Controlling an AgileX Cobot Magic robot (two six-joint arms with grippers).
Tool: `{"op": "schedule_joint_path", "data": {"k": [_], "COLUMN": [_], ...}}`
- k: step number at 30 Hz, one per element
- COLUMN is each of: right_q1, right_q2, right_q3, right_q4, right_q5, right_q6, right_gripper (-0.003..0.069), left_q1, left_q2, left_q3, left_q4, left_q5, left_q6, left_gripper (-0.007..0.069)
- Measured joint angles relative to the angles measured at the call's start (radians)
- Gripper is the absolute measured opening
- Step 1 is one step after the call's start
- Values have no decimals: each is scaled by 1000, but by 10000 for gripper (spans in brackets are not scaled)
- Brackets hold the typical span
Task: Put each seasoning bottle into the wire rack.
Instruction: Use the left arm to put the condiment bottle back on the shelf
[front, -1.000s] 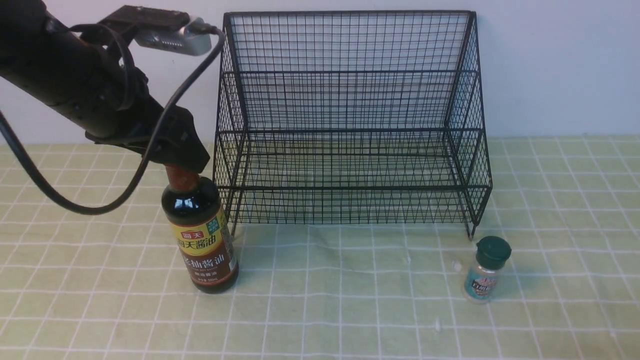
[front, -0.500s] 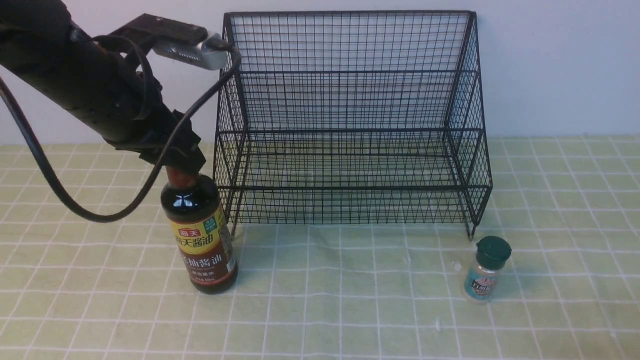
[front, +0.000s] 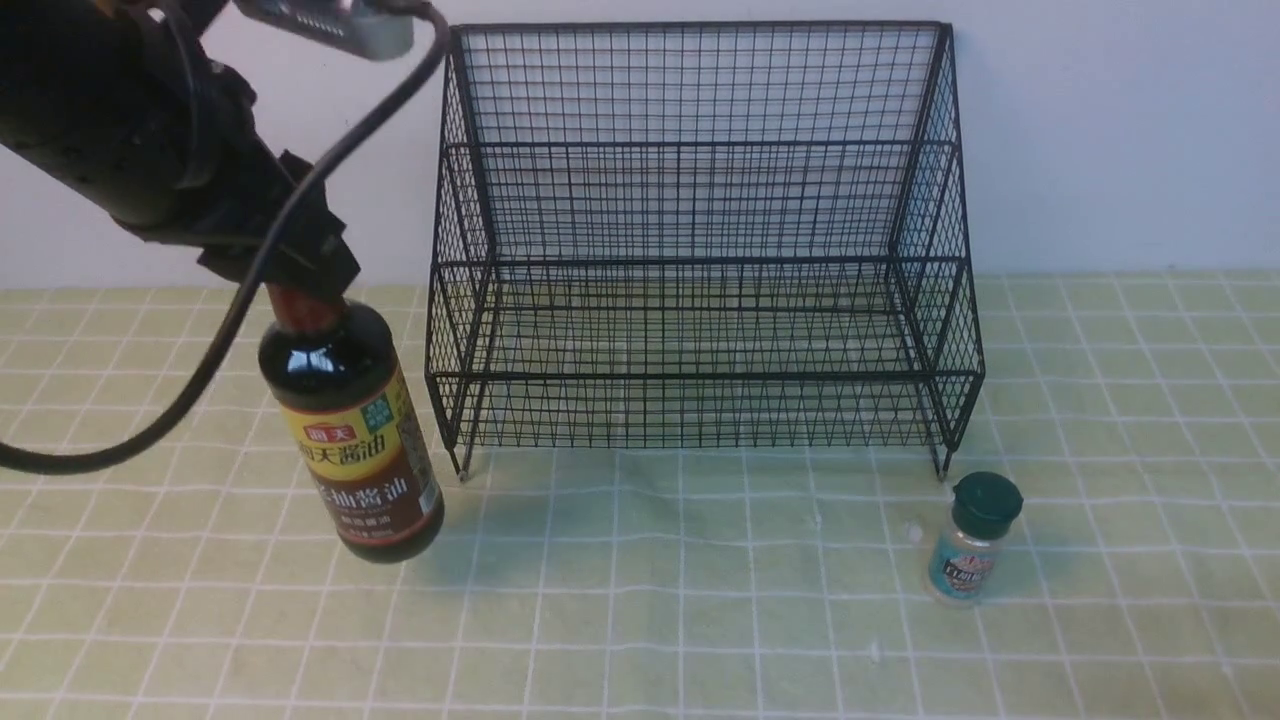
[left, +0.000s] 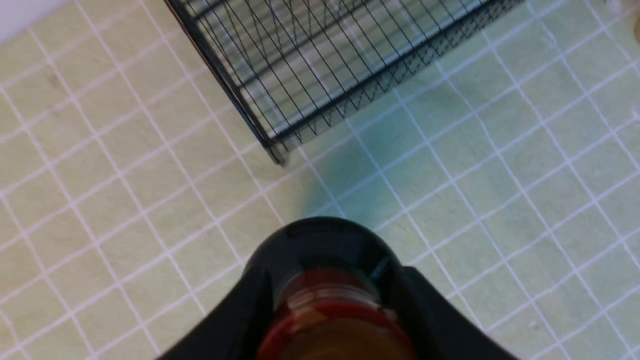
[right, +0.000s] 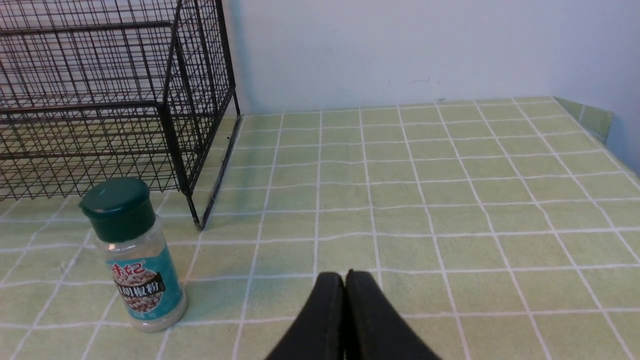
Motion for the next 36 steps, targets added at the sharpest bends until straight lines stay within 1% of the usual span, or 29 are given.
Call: {"op": "schedule_joint_path", "data": {"k": [7, 9, 12, 14, 25, 30, 36], "right_q1": [0, 0, 0, 0, 0, 0, 0], "right_q2": [0, 0, 0, 0, 0, 0, 0], "right_q3": [0, 0, 0, 0, 0, 0, 0], "right_q4": [0, 0, 0, 0, 0, 0, 0], "right_q5": [0, 0, 0, 0, 0, 0, 0], "right_q6": [0, 0, 0, 0, 0, 0, 0], "right_gripper": [-15, -15, -15, -15, -15, -15, -15], "left_q1": [0, 0, 0, 0, 0, 0, 0], "left_q2": [-9, -9, -9, -9, 23, 77, 150], "left_q3": [-77, -104, -118, -122, -124, -124, -124], "left_q4": [-19, -45, -78, -103, -128, -159, -198], "left_q5": [6, -14, -58, -115, -353, -426, -478], "left_q6": [-14, -15, -16, -16, -16, -16, -4], "left_gripper": [273, 273, 273, 272, 271, 271, 271]}}
